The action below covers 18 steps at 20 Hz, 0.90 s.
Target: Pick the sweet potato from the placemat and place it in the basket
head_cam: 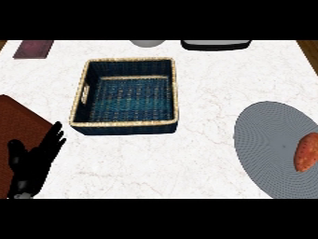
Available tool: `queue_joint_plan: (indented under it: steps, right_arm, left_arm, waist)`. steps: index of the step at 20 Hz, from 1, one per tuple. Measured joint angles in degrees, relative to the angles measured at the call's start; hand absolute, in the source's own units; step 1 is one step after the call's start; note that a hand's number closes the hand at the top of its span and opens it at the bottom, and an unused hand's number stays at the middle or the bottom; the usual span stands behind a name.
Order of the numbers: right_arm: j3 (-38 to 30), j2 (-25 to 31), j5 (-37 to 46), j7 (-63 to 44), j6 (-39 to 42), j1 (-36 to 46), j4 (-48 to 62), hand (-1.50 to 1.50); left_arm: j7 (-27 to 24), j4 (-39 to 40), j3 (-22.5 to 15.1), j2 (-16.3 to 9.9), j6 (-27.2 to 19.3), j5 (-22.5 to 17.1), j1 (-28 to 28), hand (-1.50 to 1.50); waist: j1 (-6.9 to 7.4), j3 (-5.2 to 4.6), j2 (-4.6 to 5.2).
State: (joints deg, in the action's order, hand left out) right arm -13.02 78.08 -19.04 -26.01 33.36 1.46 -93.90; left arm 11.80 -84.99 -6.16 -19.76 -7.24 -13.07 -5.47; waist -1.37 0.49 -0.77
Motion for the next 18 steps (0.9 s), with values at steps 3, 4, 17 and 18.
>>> queue_joint_plan:
  steps: [3,4,17,18]
  right_arm:
    - [0.71,-3.67,2.63,-0.12,-2.63,-1.33,-2.27,-1.5]
    - [1.14,-4.78,3.36,-0.51,-3.59,-1.46,-3.14,-1.5]
    - [8.41,-15.16,18.24,3.57,-8.4,-4.02,-1.05,-1.5]
    - [8.38,-15.62,19.18,4.45,-8.57,-4.5,-0.72,-1.5]
  left_arm:
    - [-0.56,0.38,-0.24,0.47,0.08,0.62,0.19,0.0]
    - [-0.99,0.63,-0.49,0.87,0.07,0.92,0.3,0.0]
    - [-0.24,0.09,-0.11,1.43,1.02,1.69,0.56,0.0]
    - [0.22,-0.06,0.09,1.33,1.08,1.63,0.53,0.0]
  waist:
    - [0.31,0.05,0.05]
    - [0.46,0.08,0.06]
    - [1.52,0.09,0.3]
    - [1.43,0.1,0.28]
